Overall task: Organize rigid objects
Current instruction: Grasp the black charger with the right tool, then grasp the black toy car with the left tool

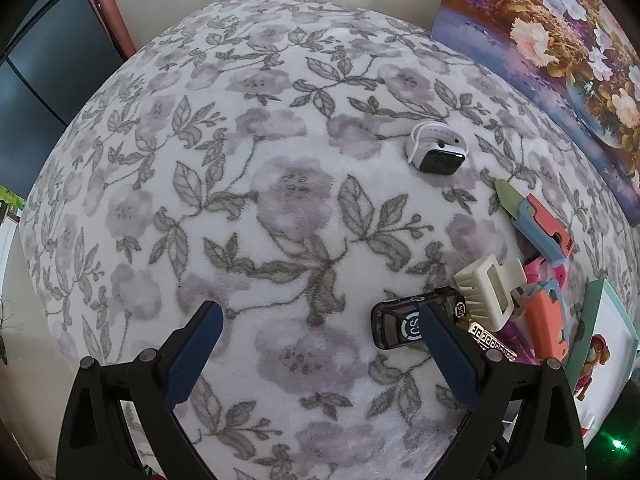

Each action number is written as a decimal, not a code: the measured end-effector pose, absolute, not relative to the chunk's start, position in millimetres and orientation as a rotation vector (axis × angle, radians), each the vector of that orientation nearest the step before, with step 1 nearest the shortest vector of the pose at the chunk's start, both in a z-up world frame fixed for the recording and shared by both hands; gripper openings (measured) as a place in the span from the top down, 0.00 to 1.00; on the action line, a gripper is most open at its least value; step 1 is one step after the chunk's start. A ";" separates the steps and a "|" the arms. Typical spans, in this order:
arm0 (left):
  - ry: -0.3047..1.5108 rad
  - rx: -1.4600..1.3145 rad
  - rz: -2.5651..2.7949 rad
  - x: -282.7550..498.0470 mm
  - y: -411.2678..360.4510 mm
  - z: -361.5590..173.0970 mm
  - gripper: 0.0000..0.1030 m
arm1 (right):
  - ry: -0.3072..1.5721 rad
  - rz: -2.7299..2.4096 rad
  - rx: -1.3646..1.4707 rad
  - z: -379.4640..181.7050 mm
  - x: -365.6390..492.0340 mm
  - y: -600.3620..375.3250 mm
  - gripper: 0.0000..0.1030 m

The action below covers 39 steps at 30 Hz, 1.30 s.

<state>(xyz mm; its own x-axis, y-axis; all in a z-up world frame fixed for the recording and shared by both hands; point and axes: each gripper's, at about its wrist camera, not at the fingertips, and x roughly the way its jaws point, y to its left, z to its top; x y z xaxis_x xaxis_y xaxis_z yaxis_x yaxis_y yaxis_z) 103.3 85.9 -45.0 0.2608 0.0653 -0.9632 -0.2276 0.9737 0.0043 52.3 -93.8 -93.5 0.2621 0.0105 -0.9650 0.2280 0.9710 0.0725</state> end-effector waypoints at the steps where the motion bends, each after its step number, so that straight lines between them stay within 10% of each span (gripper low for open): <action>1: 1.293 -0.145 0.197 103.2 85.3 -44.8 0.05 | 1.303 -0.149 0.219 -93.0 52.0 -95.1 0.36; 9: 1.300 -0.149 0.178 103.3 81.4 -45.9 0.05 | 1.324 -0.137 0.267 -87.6 37.4 -109.5 0.57; 39: 1.314 -0.116 0.126 107.1 58.0 -54.9 0.05 | 1.182 -0.132 0.441 -30.0 29.3 -156.9 0.57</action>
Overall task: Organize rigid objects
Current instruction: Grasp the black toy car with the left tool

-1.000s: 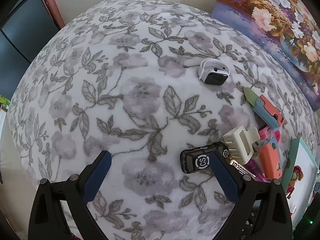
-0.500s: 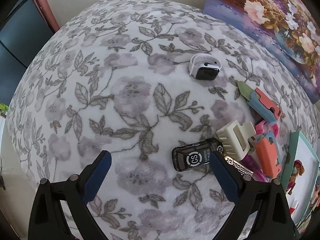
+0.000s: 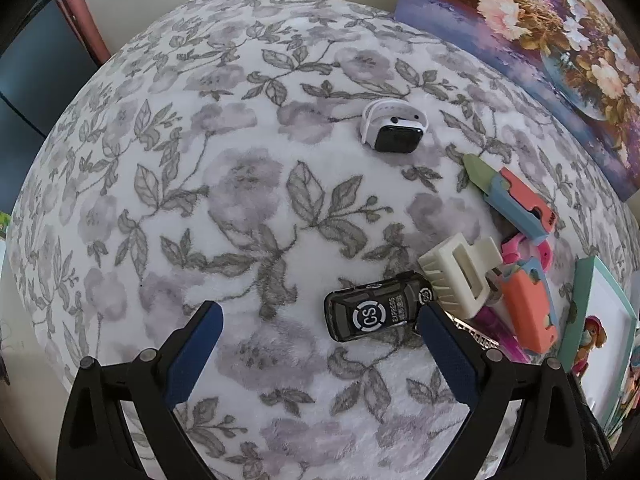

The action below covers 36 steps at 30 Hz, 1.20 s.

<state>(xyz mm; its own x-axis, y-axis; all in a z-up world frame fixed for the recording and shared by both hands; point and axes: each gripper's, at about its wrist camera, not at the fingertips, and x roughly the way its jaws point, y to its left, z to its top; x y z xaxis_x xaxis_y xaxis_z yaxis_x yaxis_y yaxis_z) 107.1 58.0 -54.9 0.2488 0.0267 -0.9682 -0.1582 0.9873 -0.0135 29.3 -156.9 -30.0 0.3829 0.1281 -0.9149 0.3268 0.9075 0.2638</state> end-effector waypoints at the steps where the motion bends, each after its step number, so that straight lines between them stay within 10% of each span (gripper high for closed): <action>1: 1.306 -0.122 0.141 108.4 58.7 -56.9 0.05 | 1.180 -0.132 0.443 -29.6 29.5 -156.9 0.57; 36: 1.364 -0.124 0.152 119.9 53.7 -107.1 0.13 | 1.208 -0.129 0.520 -38.8 29.9 -167.6 0.57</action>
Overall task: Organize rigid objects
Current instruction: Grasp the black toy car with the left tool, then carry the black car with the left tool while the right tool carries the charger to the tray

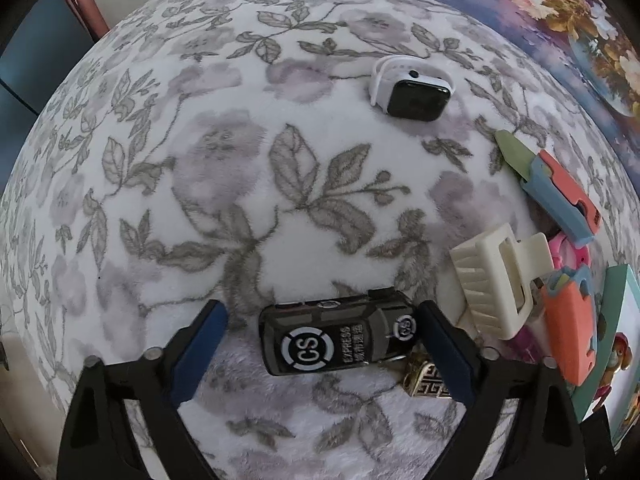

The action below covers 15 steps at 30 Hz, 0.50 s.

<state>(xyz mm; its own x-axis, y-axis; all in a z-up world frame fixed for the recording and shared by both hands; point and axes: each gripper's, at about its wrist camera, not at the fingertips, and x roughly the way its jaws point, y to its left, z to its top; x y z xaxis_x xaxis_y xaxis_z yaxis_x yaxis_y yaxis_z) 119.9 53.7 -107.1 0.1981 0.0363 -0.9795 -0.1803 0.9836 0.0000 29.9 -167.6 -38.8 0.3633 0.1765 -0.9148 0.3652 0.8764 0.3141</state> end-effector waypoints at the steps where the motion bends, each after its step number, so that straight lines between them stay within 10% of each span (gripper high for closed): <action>1: 1.360 -0.115 0.147 116.9 52.5 -103.3 0.18 | 1.208 -0.130 0.520 -38.8 29.8 -167.6 0.57; 15: 1.270 -0.091 0.098 112.6 43.5 -54.8 0.25 | 1.167 -0.114 0.519 -23.5 26.9 -170.3 0.57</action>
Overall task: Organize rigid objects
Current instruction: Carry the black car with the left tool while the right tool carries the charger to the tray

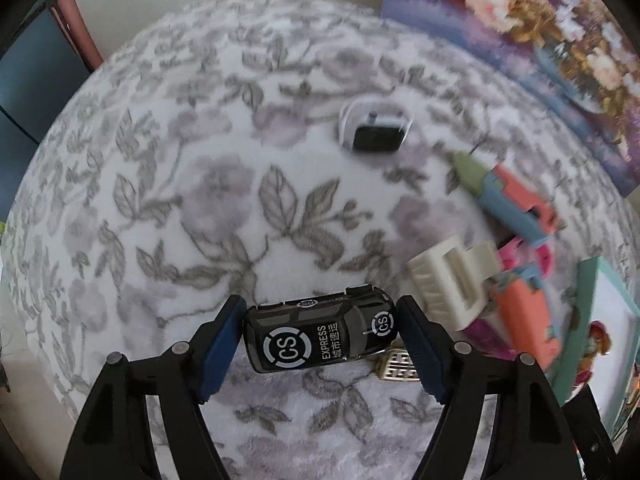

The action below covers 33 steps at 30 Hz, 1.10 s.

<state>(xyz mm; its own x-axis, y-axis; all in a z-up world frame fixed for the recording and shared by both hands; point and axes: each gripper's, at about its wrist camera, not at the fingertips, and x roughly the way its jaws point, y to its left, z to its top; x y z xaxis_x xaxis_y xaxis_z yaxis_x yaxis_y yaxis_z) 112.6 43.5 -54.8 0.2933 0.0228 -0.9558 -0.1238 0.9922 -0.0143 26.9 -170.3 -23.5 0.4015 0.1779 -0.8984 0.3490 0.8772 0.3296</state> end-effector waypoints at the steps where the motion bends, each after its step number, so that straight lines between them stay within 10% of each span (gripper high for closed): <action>1: 1.248 -0.089 0.093 111.9 43.0 -45.7 0.25 | 1.157 -0.113 0.519 -20.0 26.0 -171.0 0.57; 33: 1.106 0.144 -0.313 31.1 -157.4 14.5 0.25 | 1.059 -0.559 0.634 -7.2 -41.1 -341.9 0.57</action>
